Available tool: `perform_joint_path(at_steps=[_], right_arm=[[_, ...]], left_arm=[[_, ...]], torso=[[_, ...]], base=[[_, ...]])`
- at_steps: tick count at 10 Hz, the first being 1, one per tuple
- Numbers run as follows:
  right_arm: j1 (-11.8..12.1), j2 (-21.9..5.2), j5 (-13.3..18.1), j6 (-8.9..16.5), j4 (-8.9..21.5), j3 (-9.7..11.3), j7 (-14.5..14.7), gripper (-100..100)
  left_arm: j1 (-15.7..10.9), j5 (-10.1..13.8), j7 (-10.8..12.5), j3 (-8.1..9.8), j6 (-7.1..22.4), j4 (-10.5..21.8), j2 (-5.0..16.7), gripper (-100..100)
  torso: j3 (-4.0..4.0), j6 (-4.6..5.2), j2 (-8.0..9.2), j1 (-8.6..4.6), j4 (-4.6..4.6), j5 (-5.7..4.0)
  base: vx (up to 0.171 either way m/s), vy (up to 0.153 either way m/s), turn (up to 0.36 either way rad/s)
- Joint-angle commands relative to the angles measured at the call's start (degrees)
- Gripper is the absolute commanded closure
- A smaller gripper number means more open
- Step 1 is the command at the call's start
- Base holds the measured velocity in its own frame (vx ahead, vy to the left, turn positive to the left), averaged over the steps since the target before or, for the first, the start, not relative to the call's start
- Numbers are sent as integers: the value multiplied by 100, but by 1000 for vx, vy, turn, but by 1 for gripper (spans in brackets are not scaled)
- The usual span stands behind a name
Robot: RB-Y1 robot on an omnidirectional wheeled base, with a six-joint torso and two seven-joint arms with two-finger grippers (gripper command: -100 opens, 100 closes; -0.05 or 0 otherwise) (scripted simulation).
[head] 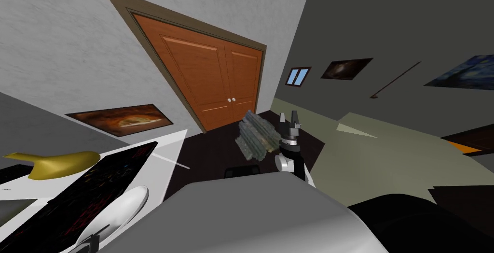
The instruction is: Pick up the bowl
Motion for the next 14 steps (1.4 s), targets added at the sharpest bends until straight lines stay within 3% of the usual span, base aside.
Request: perform_joint_path(at_steps=[1,3,4,5,6,8,9,10,14], right_arm=[[0,0,0,0,0,0,0,0],[0,0,0,0,0,0,0,0],[0,0,0,0,0,0,0,0],[1,0,0,0,0,0,0,0],[0,0,0,0,0,0,0,0],[1,-1,0,0,0,-1,0,0],[1,-1,0,0,0,-1,0,0],[1,0,0,0,0,-1,0,0],[0,0,0,0,0,0,0,0]], left_arm=[[-43,-39,158,-119,-9,250,65,-100],[-59,-98,345,-278,34,469,94,-100],[-70,-81,303,-254,67,382,95,-100],[-74,-84,321,-261,69,396,96,0],[-170,-65,157,-243,79,501,-54,-100],[-290,-43,-46,-223,91,634,-242,-100],[-263,-50,44,-241,62,627,-171,-100],[-271,-48,21,-241,53,642,-180,100],[-270,-48,25,-243,54,641,-181,100]], torso=[[0,0,0,0,0,0],[-1,1,-1,3,0,0],[-1,0,-2,6,0,2],[1,-4,1,2,0,1],[2,-4,4,-3,1,0],[-1,-3,-2,16,0,5],[-2,-3,-3,21,-1,6],[0,-3,0,10,0,3],[3,-3,5,-9,1,-4]], base=[[11,11,-139],[18,22,-193],[7,14,-33],[0,0,0],[10,35,-7],[25,64,-8],[9,31,-6],[2,6,-1],[0,1,0]])
